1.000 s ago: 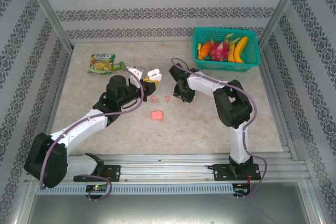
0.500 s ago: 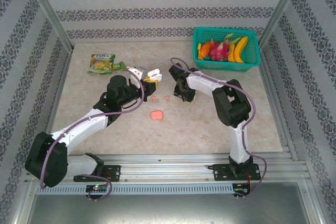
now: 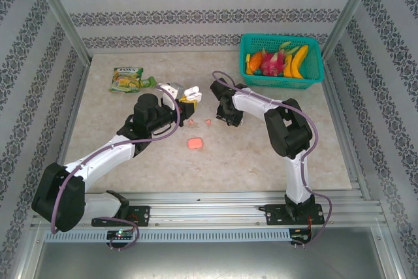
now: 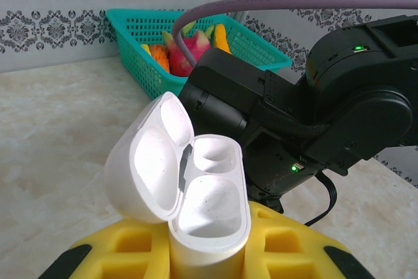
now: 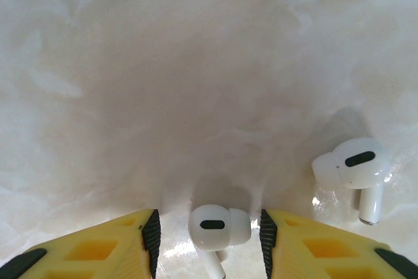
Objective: Insert wireless bluetooth earbuds into charging case
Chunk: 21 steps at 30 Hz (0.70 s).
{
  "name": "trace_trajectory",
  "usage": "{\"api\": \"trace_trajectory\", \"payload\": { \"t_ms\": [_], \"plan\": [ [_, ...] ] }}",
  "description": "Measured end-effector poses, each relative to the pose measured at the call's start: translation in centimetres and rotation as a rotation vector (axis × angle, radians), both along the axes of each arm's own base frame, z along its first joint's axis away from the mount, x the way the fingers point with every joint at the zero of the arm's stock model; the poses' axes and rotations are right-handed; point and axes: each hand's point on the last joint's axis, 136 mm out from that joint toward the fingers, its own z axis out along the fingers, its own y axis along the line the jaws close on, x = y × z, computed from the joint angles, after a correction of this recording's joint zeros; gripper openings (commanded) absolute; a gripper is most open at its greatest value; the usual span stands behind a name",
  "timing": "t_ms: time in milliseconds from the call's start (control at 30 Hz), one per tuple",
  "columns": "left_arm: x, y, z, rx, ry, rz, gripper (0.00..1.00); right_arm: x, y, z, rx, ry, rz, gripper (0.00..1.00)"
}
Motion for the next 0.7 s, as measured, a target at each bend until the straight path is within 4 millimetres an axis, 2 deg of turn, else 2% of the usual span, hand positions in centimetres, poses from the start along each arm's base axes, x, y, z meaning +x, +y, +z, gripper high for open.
{"api": "trace_trajectory", "payload": {
  "t_ms": [700],
  "plan": [
    [-0.06,-0.06,0.01,-0.001,0.000,-0.004,0.00,-0.13,-0.14,-0.42,-0.022,0.014,0.045,0.38]
  ]
}}
